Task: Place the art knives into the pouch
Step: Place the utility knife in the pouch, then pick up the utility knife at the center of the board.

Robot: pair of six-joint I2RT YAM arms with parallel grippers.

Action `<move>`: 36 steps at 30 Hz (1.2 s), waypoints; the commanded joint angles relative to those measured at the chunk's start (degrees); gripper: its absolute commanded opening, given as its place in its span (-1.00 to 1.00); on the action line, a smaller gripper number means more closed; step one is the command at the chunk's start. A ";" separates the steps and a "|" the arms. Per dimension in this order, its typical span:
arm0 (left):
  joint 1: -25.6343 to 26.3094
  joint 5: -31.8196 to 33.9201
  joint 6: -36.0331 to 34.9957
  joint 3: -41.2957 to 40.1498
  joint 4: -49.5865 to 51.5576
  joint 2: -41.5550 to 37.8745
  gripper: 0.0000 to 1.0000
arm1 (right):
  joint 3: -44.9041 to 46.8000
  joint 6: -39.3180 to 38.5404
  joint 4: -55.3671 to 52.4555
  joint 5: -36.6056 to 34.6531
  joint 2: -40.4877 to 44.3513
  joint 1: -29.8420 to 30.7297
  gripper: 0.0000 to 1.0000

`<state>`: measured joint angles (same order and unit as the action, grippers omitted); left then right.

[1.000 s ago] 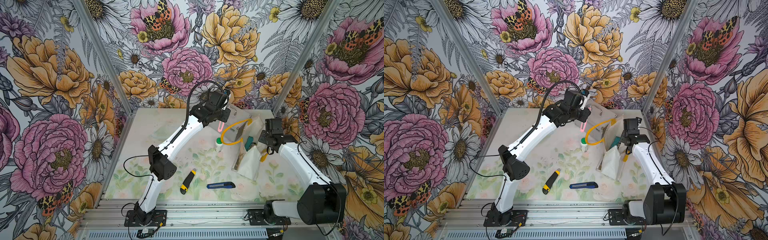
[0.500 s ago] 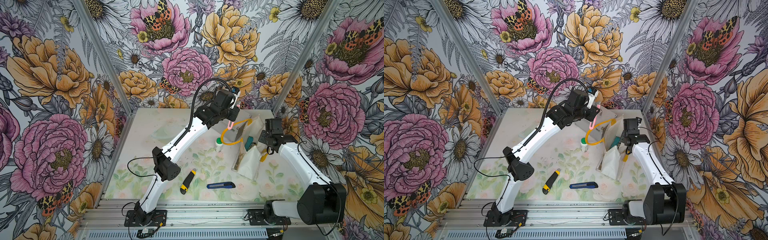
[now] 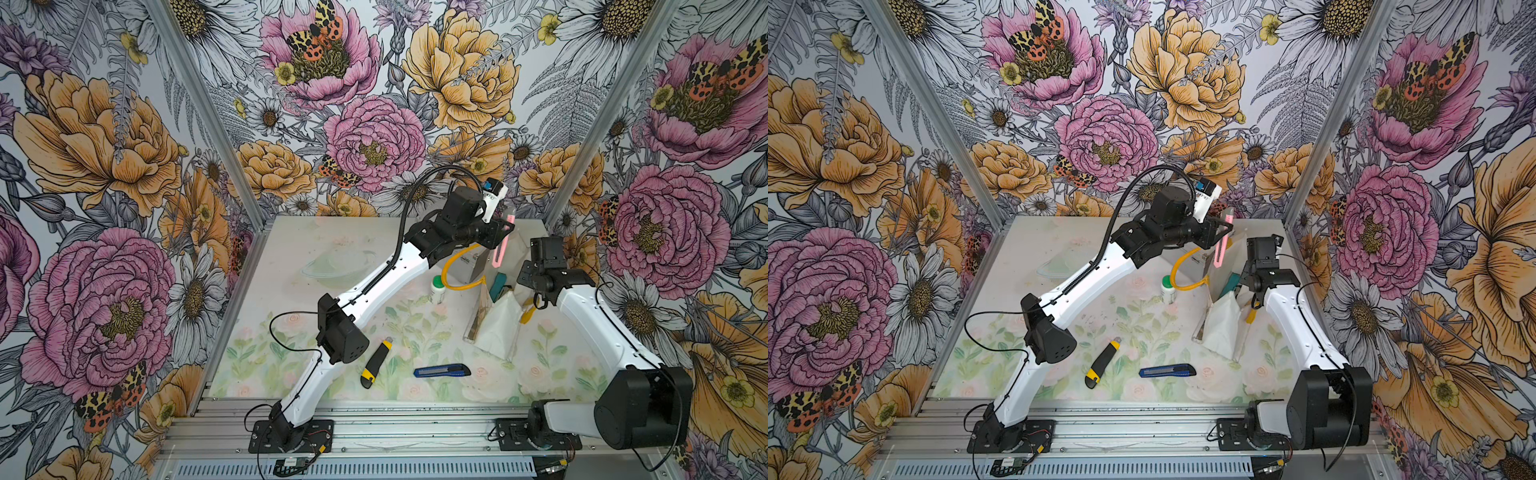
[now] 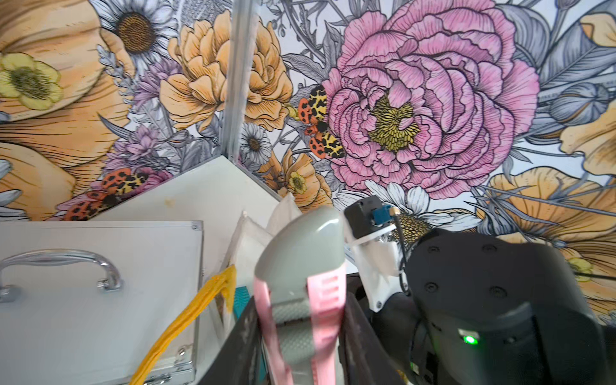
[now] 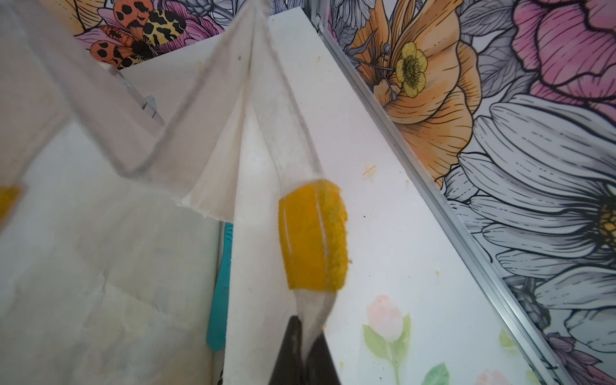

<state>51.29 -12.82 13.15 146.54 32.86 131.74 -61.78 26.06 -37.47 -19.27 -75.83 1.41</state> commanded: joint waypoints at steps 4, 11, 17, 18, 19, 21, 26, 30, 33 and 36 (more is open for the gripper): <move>0.23 -4.34 2.42 -2.16 -5.18 0.86 -0.36 | 0.17 -0.58 -0.43 -0.60 1.61 -0.68 -1.00; 0.57 -2.84 2.17 -6.54 -6.50 0.88 -0.34 | 0.17 -0.58 -0.41 -0.60 1.98 -0.97 -1.00; 0.61 -2.63 1.57 -7.70 -6.55 0.56 0.11 | -0.01 -0.56 -0.41 -0.51 1.44 -1.07 -1.00; 0.57 -2.74 1.41 -7.75 -6.53 0.53 0.34 | -0.01 -0.57 -0.42 -0.46 1.38 -1.06 -1.00; 0.57 -2.72 1.39 -7.76 -6.51 0.44 0.53 | -0.07 -0.64 -0.41 -0.50 1.30 -1.06 -1.00; 0.61 -2.72 1.13 -7.90 -6.51 0.25 0.75 | 0.00 -0.71 -0.41 -0.51 1.30 -1.15 -1.00; 0.55 -2.54 0.09 -8.02 -6.48 -0.13 0.80 | -0.16 -0.91 -0.41 -0.68 1.39 -1.29 -1.00; 0.50 -1.48 -0.79 -8.70 -6.47 -0.86 0.83 | -0.23 -0.93 -0.41 -0.56 1.30 -1.26 -1.00; 0.49 -0.71 -1.45 -9.24 -6.42 -1.53 0.87 | -0.36 -0.92 -0.41 -0.50 1.22 -1.31 -1.00; 0.50 0.16 -2.07 -9.78 -6.47 -2.10 0.97 | -0.53 -0.92 -0.43 -0.42 1.07 -1.32 -1.00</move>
<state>51.64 -14.44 12.84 137.71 27.51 132.62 -61.76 25.82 -37.47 -19.25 -74.98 0.45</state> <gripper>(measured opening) 0.981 0.065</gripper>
